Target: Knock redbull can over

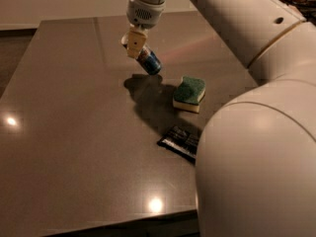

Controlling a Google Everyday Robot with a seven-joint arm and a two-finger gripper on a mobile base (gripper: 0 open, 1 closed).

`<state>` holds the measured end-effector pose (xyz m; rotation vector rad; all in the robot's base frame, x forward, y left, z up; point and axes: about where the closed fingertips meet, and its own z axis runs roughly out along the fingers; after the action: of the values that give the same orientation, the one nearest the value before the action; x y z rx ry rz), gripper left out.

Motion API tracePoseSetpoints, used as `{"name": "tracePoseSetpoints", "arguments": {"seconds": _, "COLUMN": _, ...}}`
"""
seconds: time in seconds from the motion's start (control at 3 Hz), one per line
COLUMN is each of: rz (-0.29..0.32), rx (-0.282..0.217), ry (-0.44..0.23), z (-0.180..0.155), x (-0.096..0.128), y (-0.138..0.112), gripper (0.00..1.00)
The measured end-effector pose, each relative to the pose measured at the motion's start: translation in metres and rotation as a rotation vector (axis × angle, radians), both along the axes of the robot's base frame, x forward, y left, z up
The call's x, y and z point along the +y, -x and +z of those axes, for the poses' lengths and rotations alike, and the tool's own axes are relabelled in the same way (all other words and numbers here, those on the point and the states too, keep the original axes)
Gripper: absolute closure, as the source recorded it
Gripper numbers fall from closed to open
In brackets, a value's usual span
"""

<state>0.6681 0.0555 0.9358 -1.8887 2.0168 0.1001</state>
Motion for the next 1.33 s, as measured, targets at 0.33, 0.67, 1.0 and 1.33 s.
{"name": "tracePoseSetpoints", "arguments": {"seconds": 0.33, "rz": 0.073, "rx": -0.012, "ry": 0.158, "z": -0.018, "x": -0.010, "y": 0.002, "gripper": 1.00}}
{"name": "tracePoseSetpoints", "arguments": {"seconds": 0.67, "rz": 0.127, "rx": -0.038, "ry": 0.267, "z": -0.029, "x": -0.013, "y": 0.004, "gripper": 0.87}}
{"name": "tracePoseSetpoints", "arguments": {"seconds": 1.0, "rz": 0.171, "rx": -0.055, "ry": 0.355, "z": -0.042, "x": -0.016, "y": 0.007, "gripper": 0.63}}
{"name": "tracePoseSetpoints", "arguments": {"seconds": 1.33, "rz": 0.211, "rx": -0.058, "ry": 0.401, "z": -0.052, "x": -0.020, "y": 0.009, "gripper": 0.40}}
